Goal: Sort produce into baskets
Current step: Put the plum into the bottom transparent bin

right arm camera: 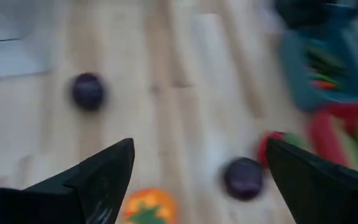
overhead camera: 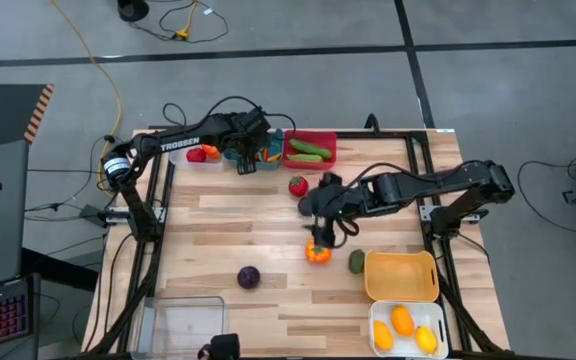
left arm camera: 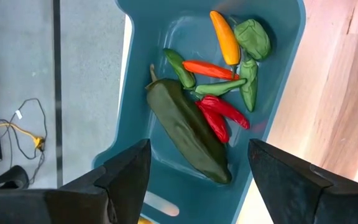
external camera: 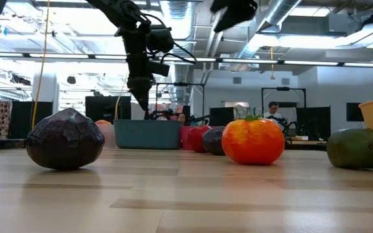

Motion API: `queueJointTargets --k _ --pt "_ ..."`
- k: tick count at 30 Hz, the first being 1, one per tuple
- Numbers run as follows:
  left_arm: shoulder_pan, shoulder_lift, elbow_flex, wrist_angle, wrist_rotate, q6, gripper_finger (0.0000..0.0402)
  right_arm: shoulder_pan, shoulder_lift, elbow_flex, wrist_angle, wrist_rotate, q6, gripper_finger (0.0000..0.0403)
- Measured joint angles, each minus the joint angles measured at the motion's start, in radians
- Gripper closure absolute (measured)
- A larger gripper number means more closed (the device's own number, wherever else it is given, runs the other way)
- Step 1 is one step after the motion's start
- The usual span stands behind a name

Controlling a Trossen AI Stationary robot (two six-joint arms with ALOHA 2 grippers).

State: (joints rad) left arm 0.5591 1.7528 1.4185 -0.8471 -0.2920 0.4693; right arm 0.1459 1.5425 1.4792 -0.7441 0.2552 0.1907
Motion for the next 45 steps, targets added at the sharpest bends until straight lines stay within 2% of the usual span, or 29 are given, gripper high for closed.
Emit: queueJointTargets --k 4,7,14,27,32,40,45 --pt "0.000 -0.014 0.000 -0.005 0.000 0.001 0.0145 -0.036 0.000 0.000 -0.061 0.137 0.072 0.0015" --pt "0.000 -0.030 0.000 -0.011 0.001 0.001 0.0145 -0.074 0.000 -0.026 -0.062 0.174 0.144 0.0015" --pt "-0.001 -0.089 0.000 -0.020 0.000 0.001 0.0145 -0.140 0.040 -0.091 -0.063 0.166 0.202 0.0016" --pt "-0.002 -0.186 0.000 -0.023 -0.001 -0.003 0.0145 -0.192 0.294 -0.096 -0.015 0.160 0.194 0.0016" --pt "-0.002 -0.189 0.000 -0.023 0.000 -0.011 0.0145 -0.194 0.330 -0.096 0.007 0.087 0.195 0.0016" --pt "-0.002 -0.189 0.000 -0.024 0.027 -0.021 0.0145 -0.201 0.329 -0.096 0.016 0.086 0.228 0.0016" --pt "-0.002 -0.189 0.000 -0.024 0.030 -0.021 0.0145 -0.201 0.377 -0.096 0.010 0.079 0.228 0.0016"
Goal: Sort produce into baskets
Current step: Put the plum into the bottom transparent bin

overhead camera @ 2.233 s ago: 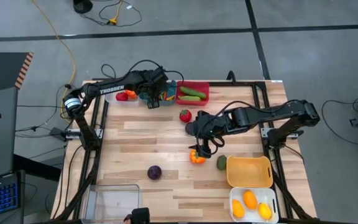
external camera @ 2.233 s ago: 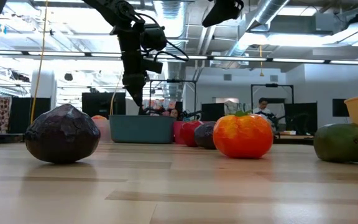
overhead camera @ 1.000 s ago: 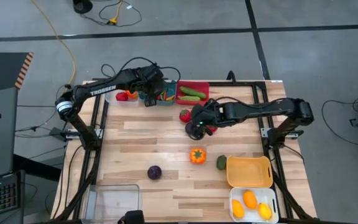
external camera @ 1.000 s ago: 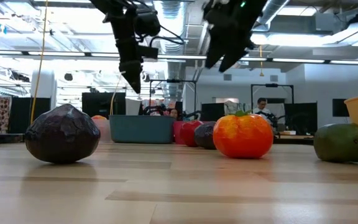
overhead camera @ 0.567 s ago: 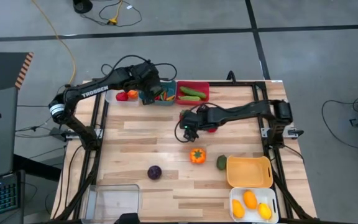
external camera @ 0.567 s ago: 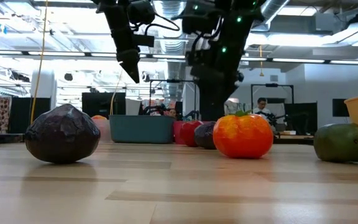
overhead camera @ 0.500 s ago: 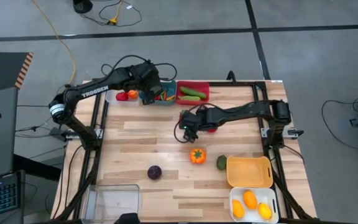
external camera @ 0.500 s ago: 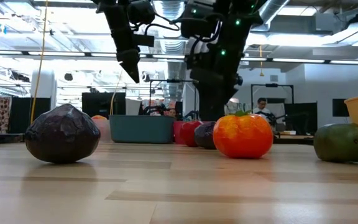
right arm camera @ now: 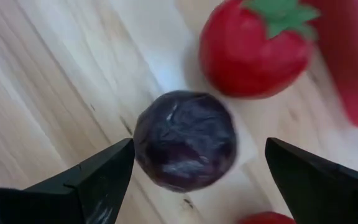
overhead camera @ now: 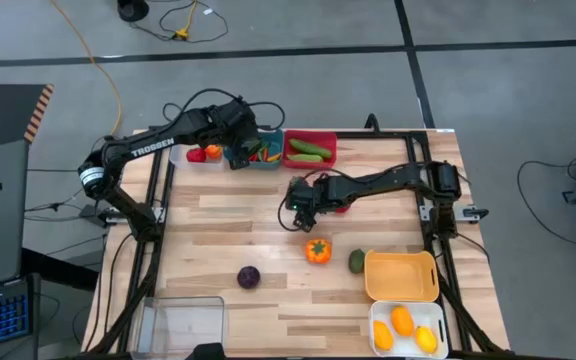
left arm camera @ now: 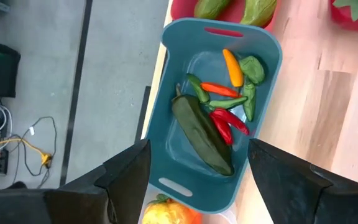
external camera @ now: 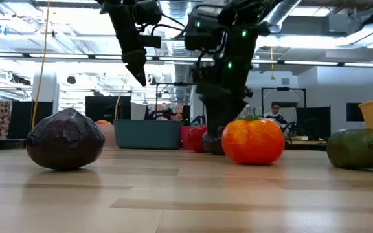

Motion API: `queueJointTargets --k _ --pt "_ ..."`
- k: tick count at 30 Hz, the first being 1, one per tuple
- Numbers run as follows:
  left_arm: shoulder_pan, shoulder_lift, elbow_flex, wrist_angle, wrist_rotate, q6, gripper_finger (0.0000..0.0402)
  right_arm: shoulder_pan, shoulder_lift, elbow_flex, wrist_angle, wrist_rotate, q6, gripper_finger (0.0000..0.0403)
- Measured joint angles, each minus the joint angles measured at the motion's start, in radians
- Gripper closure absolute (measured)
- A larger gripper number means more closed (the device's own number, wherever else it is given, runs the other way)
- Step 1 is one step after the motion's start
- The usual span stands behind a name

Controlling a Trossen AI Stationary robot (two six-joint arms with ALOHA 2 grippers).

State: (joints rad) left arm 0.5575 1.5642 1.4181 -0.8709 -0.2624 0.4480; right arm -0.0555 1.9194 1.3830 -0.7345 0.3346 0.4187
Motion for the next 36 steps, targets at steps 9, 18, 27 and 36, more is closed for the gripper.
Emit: queueJointTargets --k 9,18,27,36 --pt "0.000 0.000 0.000 -0.001 0.007 0.000 0.0145 0.002 0.109 0.000 0.006 -0.005 0.000 0.0017" --pt "0.000 0.000 0.000 -0.001 0.021 0.000 0.0145 0.003 0.110 0.000 0.026 0.003 0.002 0.0079" --pt "-0.008 -0.006 0.000 -0.028 0.022 0.018 0.0145 0.009 0.109 0.021 0.003 0.009 -0.001 0.0096" --pt "-0.055 -0.119 0.000 -0.081 0.106 0.019 0.0145 0.046 0.108 0.175 -0.064 0.008 -0.087 0.0093"
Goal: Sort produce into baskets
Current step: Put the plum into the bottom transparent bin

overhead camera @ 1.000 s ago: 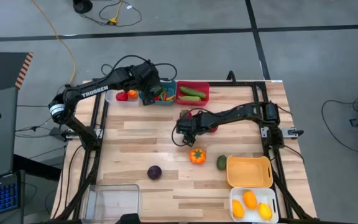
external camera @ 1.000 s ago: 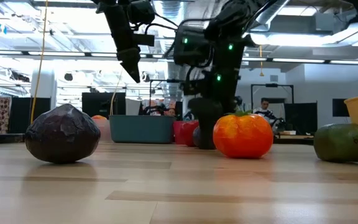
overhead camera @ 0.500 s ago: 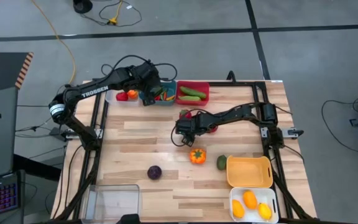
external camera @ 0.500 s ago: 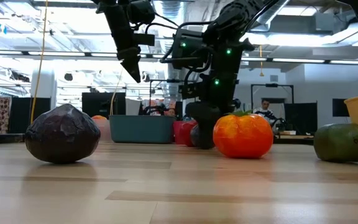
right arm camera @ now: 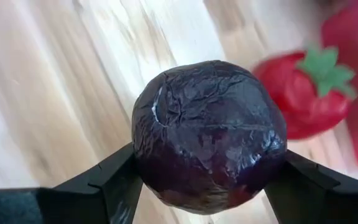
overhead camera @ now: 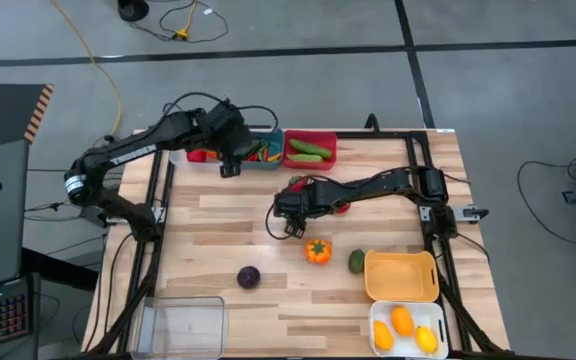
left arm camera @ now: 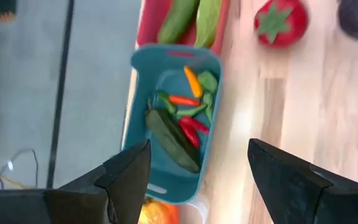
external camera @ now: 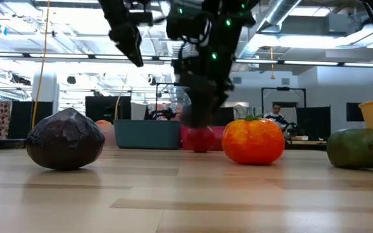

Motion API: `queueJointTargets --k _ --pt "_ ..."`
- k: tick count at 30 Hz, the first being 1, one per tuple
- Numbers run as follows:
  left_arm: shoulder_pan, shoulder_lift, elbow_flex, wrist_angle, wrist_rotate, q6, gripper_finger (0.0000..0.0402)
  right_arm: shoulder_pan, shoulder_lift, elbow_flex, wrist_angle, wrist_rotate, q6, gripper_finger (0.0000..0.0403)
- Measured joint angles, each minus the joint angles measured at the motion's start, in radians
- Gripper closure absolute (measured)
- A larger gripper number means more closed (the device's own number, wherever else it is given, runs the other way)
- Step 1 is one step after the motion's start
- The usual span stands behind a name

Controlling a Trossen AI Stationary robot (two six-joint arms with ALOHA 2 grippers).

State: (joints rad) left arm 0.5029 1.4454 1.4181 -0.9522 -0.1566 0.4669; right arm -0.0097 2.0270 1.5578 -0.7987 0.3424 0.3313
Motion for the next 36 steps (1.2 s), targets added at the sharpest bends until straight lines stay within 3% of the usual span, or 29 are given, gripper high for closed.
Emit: queueJointTargets --k 5,10,14,23,30,36 --pt "-0.027 -0.090 0.000 -0.003 0.038 -0.039 0.0145 0.017 0.000 0.101 -0.054 0.000 -0.051 0.0093" --pt "-0.070 -0.168 -0.016 -0.018 0.260 -0.105 0.0145 0.039 -0.001 0.210 -0.091 -0.020 -0.127 0.0093" --pt "-0.147 -0.232 -0.097 0.001 0.368 -0.113 0.0145 0.048 -0.001 0.283 -0.090 -0.156 -0.192 0.0093" --pt "-0.385 -0.409 -0.416 0.229 0.177 -0.229 0.0145 0.025 -0.001 0.330 -0.083 -0.541 -0.227 0.0092" --pt "-0.587 -0.496 -0.639 0.518 -0.016 -0.287 0.0145 -0.018 0.008 0.329 0.031 -0.647 -0.159 0.0092" --pt "-0.730 -0.484 -0.704 0.694 -0.205 -0.217 0.0145 -0.052 0.008 0.330 0.103 -0.787 -0.040 0.0092"
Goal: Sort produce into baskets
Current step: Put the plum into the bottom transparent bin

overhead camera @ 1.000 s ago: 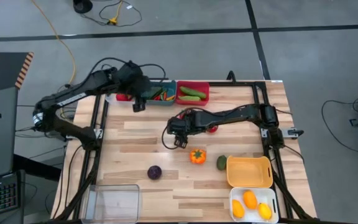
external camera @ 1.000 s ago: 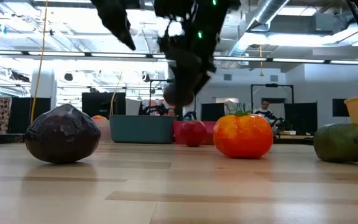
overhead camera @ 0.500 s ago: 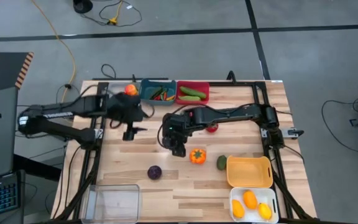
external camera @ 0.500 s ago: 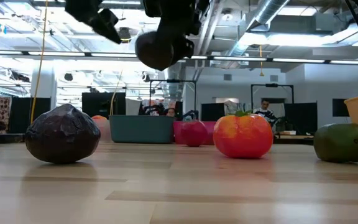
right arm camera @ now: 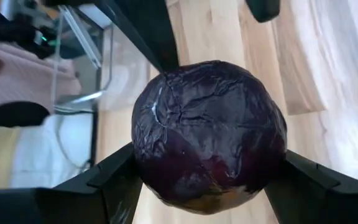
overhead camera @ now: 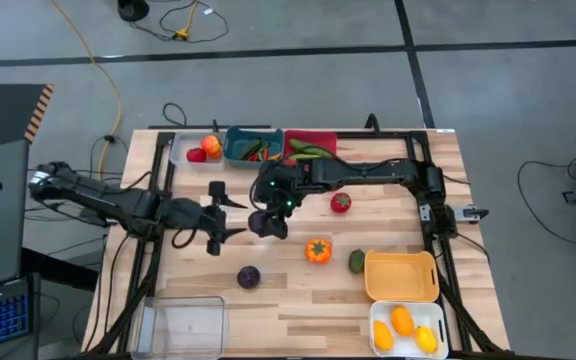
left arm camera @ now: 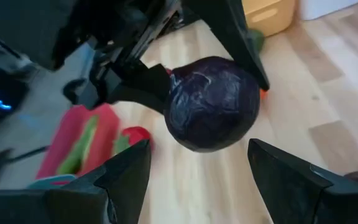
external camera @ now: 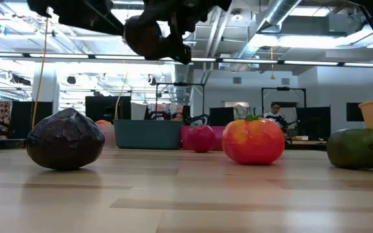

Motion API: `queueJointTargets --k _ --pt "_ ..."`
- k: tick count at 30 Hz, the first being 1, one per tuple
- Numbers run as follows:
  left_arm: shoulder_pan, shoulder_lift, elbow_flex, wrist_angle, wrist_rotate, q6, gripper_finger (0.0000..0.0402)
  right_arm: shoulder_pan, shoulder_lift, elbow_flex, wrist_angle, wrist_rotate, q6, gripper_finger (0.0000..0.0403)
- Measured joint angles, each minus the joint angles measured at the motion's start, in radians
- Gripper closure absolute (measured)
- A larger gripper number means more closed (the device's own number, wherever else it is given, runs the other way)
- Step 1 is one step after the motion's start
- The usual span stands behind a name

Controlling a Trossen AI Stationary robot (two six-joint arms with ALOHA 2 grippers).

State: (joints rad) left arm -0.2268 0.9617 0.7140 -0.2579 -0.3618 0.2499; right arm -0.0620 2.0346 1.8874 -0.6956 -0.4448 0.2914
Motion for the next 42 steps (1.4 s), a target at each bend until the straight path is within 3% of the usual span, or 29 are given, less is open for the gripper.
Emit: queueJointTargets --k 4,8,27,32,36,42 --pt "-0.050 0.018 -0.002 0.047 -0.070 0.027 0.0145 -0.001 0.000 0.000 0.005 -0.021 0.054 0.0092" --pt "-0.064 0.022 -0.002 0.069 -0.065 0.026 0.0145 0.009 0.000 0.000 0.028 -0.061 0.092 0.0092" --pt "-0.065 0.022 -0.002 0.066 -0.061 0.030 0.0145 0.024 0.000 0.000 0.043 -0.054 0.104 0.0092" --pt "-0.064 0.022 -0.002 0.066 -0.012 0.044 0.0144 0.026 0.000 0.000 0.048 -0.055 0.102 0.0092" --pt "-0.064 0.023 -0.002 0.066 -0.005 0.063 0.0128 0.026 0.000 0.000 0.051 -0.055 0.101 0.0092" --pt "-0.064 0.036 -0.002 0.075 -0.002 0.063 0.0071 0.026 0.000 0.000 0.050 -0.055 0.101 0.0092"
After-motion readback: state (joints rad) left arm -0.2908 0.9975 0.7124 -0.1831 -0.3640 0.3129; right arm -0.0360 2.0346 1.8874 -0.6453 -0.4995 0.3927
